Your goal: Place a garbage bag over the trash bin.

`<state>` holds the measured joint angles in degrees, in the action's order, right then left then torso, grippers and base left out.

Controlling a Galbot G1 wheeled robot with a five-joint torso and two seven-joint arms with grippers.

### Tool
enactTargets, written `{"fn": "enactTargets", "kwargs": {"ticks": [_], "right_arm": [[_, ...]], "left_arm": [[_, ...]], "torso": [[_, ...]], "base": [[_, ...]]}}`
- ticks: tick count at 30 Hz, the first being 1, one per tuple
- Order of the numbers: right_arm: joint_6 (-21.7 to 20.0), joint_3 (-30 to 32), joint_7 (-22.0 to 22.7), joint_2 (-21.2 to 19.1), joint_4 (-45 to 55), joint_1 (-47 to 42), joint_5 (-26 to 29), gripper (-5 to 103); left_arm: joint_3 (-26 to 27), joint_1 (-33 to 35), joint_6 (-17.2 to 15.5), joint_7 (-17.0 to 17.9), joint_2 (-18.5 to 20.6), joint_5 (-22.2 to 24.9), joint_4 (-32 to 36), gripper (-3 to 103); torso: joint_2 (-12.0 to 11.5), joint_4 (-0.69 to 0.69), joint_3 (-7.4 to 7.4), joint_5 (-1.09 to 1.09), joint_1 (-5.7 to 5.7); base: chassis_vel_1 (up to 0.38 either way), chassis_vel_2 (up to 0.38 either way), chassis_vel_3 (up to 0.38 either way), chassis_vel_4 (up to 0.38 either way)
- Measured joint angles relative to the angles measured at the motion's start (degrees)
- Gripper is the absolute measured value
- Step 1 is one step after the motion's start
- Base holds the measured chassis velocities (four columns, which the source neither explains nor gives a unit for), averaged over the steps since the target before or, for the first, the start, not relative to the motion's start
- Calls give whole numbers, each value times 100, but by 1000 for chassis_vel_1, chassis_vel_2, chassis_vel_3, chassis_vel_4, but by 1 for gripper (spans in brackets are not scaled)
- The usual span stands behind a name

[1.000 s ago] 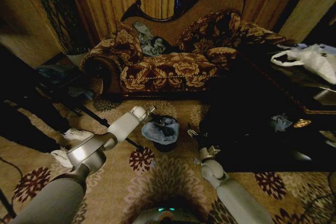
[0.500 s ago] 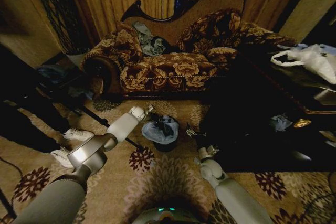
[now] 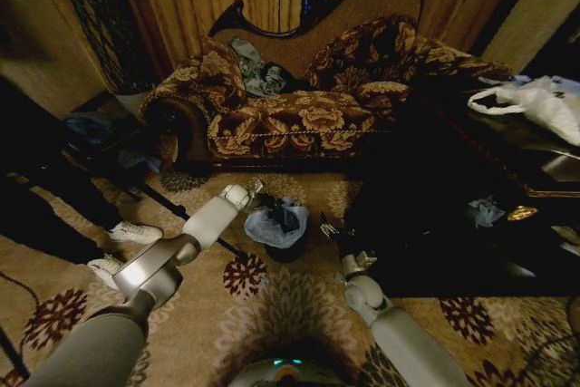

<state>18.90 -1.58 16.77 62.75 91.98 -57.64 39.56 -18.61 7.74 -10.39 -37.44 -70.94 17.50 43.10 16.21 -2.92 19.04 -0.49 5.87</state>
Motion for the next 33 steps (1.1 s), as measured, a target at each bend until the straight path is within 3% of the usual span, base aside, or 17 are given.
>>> {"fn": "enactTargets", "kwargs": {"ticks": [9,23,33], "right_arm": [[-31,-60,-4,20,-9,57,-18,100],[-58,-150,-61,10,-14,75,-38,100],[-72,-204,-91,86,86,72,-115,100]], "left_arm": [[709,139,63,16,141,-165,-95,0],[1099,268,508,336,-151,-289,-1293,0],[1231,340,540,486,-178,-282,-1330,0]], "torso": [[0,1,0,0,0],[0,0,0,0,0],[0,1,0,0,0]], "base": [[0,0,0,0],[0,0,0,0],[0,0,0,0]]}}
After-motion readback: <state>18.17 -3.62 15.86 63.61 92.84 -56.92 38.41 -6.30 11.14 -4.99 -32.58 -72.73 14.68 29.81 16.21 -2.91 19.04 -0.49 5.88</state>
